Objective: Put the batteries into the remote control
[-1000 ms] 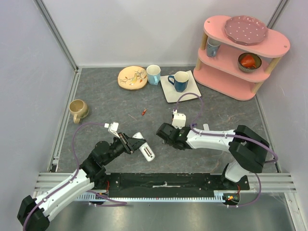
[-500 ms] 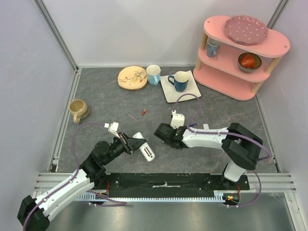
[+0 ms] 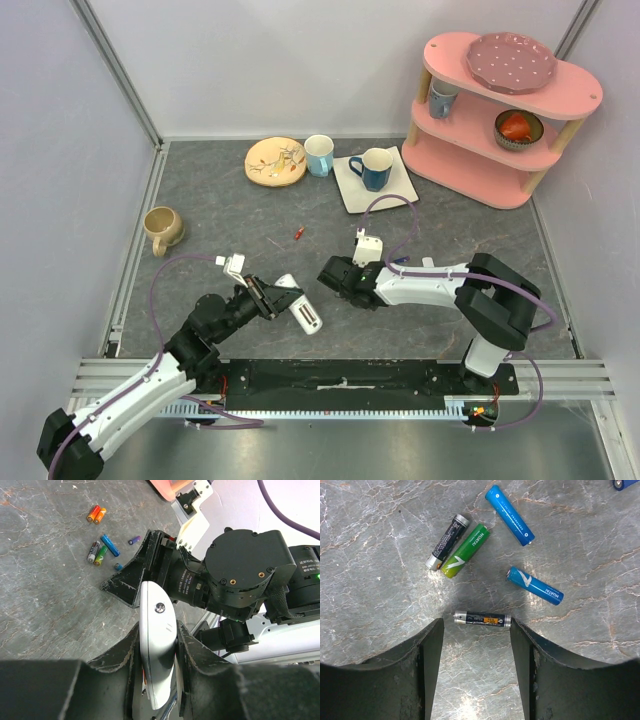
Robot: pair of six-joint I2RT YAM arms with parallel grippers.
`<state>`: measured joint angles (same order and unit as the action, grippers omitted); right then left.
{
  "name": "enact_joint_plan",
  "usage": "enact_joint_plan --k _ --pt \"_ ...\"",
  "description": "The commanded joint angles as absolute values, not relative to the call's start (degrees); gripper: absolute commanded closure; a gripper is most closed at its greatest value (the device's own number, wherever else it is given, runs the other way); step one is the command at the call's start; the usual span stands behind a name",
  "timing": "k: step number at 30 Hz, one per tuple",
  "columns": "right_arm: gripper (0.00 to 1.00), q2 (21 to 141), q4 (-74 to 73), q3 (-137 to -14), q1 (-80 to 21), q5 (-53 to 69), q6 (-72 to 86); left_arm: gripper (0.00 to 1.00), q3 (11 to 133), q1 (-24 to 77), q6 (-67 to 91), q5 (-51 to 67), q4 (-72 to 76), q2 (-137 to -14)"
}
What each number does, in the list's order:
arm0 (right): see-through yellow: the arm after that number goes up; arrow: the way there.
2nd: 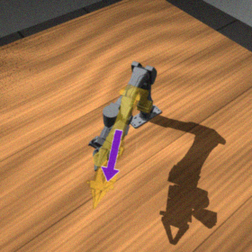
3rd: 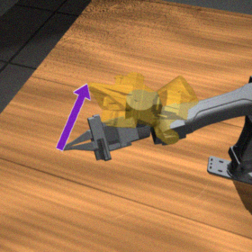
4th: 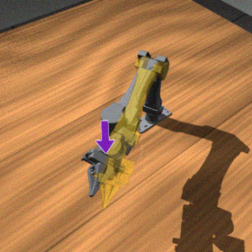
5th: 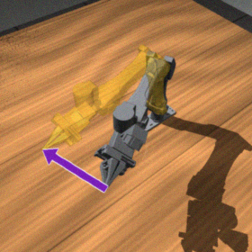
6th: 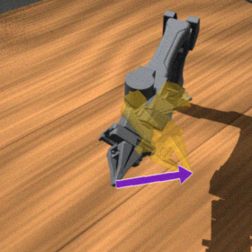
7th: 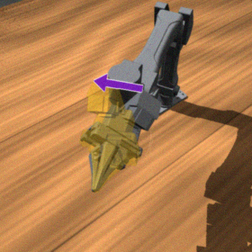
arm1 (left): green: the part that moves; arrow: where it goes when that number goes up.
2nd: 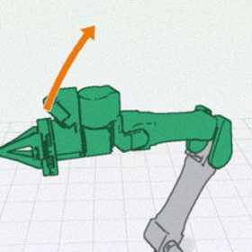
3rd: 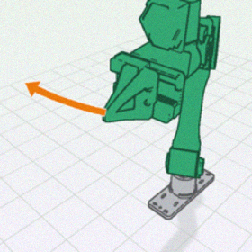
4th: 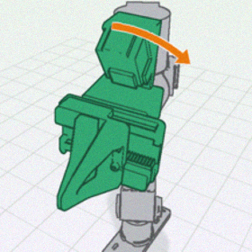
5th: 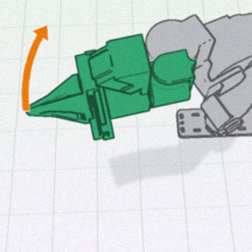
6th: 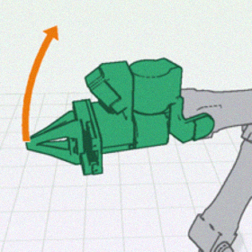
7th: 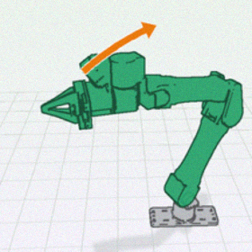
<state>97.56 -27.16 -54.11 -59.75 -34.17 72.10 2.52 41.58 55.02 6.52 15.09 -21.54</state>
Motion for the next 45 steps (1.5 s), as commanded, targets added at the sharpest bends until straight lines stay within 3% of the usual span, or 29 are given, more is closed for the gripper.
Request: enact_joint_plan --k 1,15,21,22,24,28,35,39,45 --pt "0.38 98.8 -27.7 -55.6 -59.9 -37.0 74.7 0.98 -3.1 41.4 55.7 6.8 17.3 -20.7" --pt "0.53 99.8 -27.7 -54.5 -59.6 -36.3 73.8 0.98 -3.3 41.4 56.1 6.8 17.5 -20.8" --pt "0.71 96.3 -26.0 -54.4 -60.1 -35.8 61.7 0.98 -3.3 41.4 56.1 7.0 17.3 -20.3" --pt "0.80 94.7 -26.0 -54.6 -60.3 -36.4 59.0 0.98 -3.2 41.4 56.0 7.0 17.2 -20.3" --pt "0.90 92.8 -24.7 -55.2 -60.4 -36.0 48.9 0.98 -3.1 41.4 55.8 6.9 17.1 -20.1" --pt "0.97 86.7 -23.1 -56.0 -60.3 -34.3 31.4 0.98 -2.9 41.4 55.5 7.0 17.0 -20.3" --pt "1.00 82.8 -24.8 -57.4 -59.2 -21.7 8.2 0.98 -2.7 41.4 55.2 6.9 16.0 -19.5" --pt "0.98 83.2 -24.8 -55.2 -58.5 -10.7 3.7 0.98 -2.8 41.4 55.0 6.6 15.3 -18.8" --pt "0.98 85.7 -22.7 -51.7 -58.4 -8.5 3.9 0.98 -2.0 41.4 54.5 6.7 15.1 -20.1"
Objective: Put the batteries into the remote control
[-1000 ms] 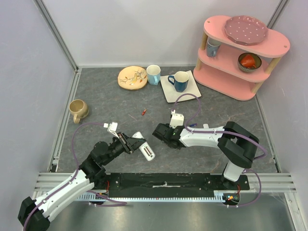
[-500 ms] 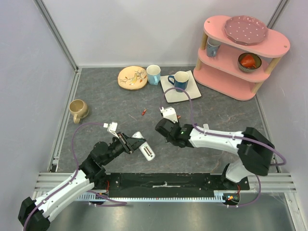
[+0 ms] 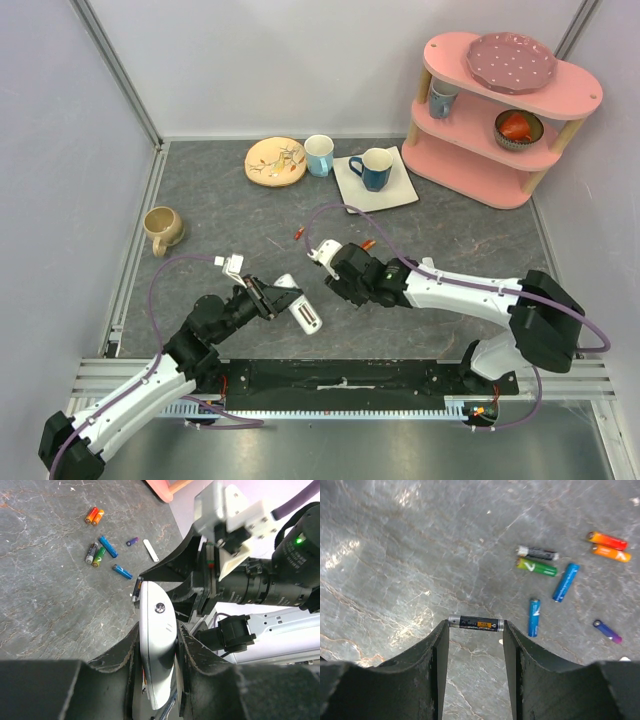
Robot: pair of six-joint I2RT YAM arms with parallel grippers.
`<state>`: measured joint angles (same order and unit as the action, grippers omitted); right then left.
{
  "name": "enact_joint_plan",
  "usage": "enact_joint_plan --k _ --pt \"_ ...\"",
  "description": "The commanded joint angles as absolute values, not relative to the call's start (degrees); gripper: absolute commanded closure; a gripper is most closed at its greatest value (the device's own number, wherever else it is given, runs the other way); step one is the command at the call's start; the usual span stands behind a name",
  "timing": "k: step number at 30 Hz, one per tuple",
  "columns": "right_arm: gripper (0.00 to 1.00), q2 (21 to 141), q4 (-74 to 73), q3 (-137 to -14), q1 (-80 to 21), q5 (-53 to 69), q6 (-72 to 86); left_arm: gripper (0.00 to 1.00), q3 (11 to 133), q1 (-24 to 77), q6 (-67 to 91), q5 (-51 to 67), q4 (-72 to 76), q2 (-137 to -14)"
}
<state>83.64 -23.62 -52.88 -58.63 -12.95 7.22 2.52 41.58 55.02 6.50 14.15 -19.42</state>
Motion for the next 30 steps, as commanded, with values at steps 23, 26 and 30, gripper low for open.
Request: enact_joint_plan --k 23,26,30 --pt "0.69 92.2 -20.4 -49.0 -52.9 -5.1 6.5 0.98 -2.8 41.4 55.1 6.2 15.7 -20.4" --pt "0.62 92.5 -20.3 -49.2 -52.0 -4.7 6.9 0.98 -2.9 41.4 55.2 6.3 15.7 -20.5" --pt "0.55 92.6 -20.4 -49.1 -51.6 -4.2 7.1 0.98 -3.0 41.4 55.3 6.2 15.7 -20.3"
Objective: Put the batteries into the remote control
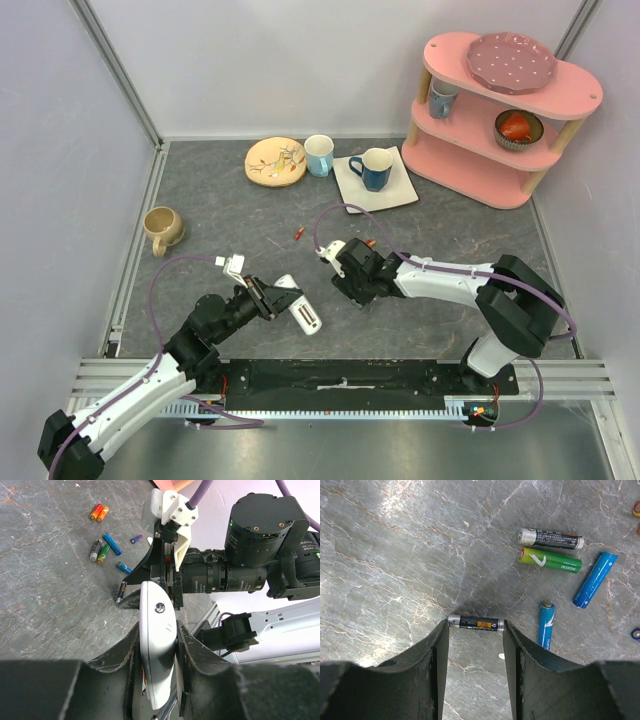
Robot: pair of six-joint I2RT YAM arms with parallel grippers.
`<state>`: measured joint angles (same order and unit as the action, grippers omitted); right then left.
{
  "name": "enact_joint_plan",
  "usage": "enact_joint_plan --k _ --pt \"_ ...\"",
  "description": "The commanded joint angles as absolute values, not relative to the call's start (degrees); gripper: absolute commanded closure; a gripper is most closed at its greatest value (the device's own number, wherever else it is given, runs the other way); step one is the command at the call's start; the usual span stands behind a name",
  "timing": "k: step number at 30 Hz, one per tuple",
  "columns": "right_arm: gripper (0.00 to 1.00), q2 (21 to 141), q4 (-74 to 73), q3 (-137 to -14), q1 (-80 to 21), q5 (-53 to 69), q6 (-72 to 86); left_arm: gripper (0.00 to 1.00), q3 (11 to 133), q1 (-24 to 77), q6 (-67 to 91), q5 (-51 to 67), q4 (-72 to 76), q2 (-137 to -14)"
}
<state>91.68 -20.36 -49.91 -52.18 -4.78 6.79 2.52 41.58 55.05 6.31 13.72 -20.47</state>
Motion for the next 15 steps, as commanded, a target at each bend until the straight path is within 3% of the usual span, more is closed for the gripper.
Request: enact_joint_plan --k 1,15 --pt "0.53 92.7 -20.4 -49.1 -51.6 -4.1 7.1 0.98 -3.0 41.4 55.3 6.2 15.7 -20.4" --pt "0.34 92.1 -20.7 -49.6 -51.2 -4.4 8.5 0.98 -3.0 41.4 55.3 6.4 15.8 -20.7"
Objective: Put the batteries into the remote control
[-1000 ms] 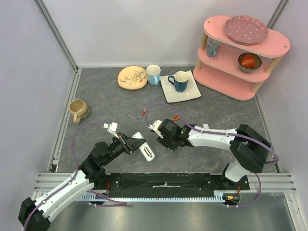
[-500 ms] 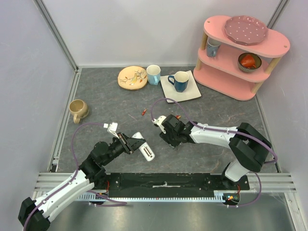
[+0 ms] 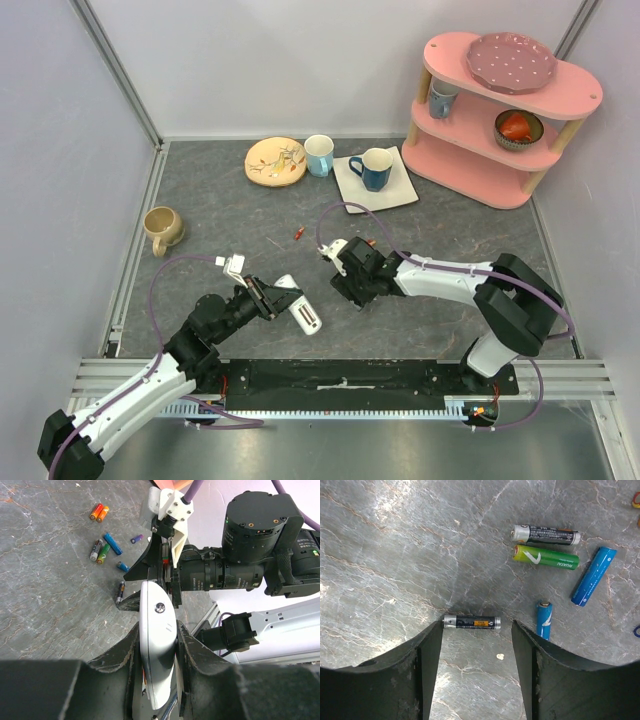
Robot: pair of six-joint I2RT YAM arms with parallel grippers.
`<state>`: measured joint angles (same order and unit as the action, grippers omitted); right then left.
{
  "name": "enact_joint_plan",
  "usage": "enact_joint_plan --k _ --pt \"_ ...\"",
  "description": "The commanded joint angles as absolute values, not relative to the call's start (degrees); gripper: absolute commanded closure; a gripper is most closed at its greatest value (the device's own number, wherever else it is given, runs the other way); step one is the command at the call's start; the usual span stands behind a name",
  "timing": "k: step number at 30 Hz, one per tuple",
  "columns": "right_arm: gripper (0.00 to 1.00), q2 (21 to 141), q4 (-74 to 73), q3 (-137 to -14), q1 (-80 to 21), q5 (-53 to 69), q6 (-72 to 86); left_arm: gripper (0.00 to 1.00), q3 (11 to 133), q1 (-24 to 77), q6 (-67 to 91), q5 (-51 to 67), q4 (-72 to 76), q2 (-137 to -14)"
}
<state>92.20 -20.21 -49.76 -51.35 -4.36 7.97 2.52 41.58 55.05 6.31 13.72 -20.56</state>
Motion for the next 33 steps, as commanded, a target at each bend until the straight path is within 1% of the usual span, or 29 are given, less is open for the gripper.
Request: enact_joint_plan --k 1,8,13,14,15,16,17,18,19,20,22,26,33 --pt "0.34 91.8 -20.9 -50.0 -51.2 -4.5 8.7 0.98 -3.0 41.4 55.3 6.3 15.8 -20.6" --pt "0.30 84.9 -23.6 -53.8 -51.2 -4.4 11.7 0.98 -2.8 41.4 55.3 6.5 15.8 -20.5" --pt "0.28 79.4 -23.7 -54.6 -51.2 -5.4 19.7 0.98 -3.3 41.4 54.8 7.5 17.0 -20.0" --pt "0.28 78.8 -23.5 -54.4 -51.2 -8.3 22.0 0.98 -3.3 41.5 54.8 7.5 17.1 -19.8" --pt "0.29 78.4 -22.8 -53.5 -51.1 -10.4 25.5 0.98 -3.3 41.5 54.8 7.2 17.0 -19.7" --pt "0.30 77.9 -22.8 -53.1 -51.2 -12.1 32.4 0.98 -3.4 41.5 54.8 7.0 17.0 -19.8" --pt "0.33 77.6 -22.9 -52.6 -51.2 -16.2 37.6 0.98 -3.3 41.4 54.8 6.9 16.9 -19.7" --pt "0.35 77.4 -23.3 -51.1 -51.2 -17.8 42.1 0.98 -3.3 41.5 54.8 6.8 16.9 -19.9" --pt "0.38 76.5 -23.9 -50.1 -51.4 -19.4 52.0 0.98 -3.3 41.5 55.0 6.8 16.9 -20.2" --pt "0.42 75.8 -23.7 -48.8 -51.8 -22.3 55.9 0.98 -3.3 41.5 54.9 6.8 16.9 -20.5" --pt "0.42 73.8 -23.8 -45.6 -53.9 -25.5 65.4 0.98 -3.1 41.5 54.9 6.9 16.9 -20.8" --pt "0.43 76.1 -25.7 -46.1 -55.5 -28.2 70.3 0.98 -2.9 41.4 54.9 6.9 17.1 -21.5" --pt "0.43 81.5 -25.7 -48.3 -56.7 -27.3 74.4 0.98 -3.1 41.5 55.1 6.8 17.9 -22.0"
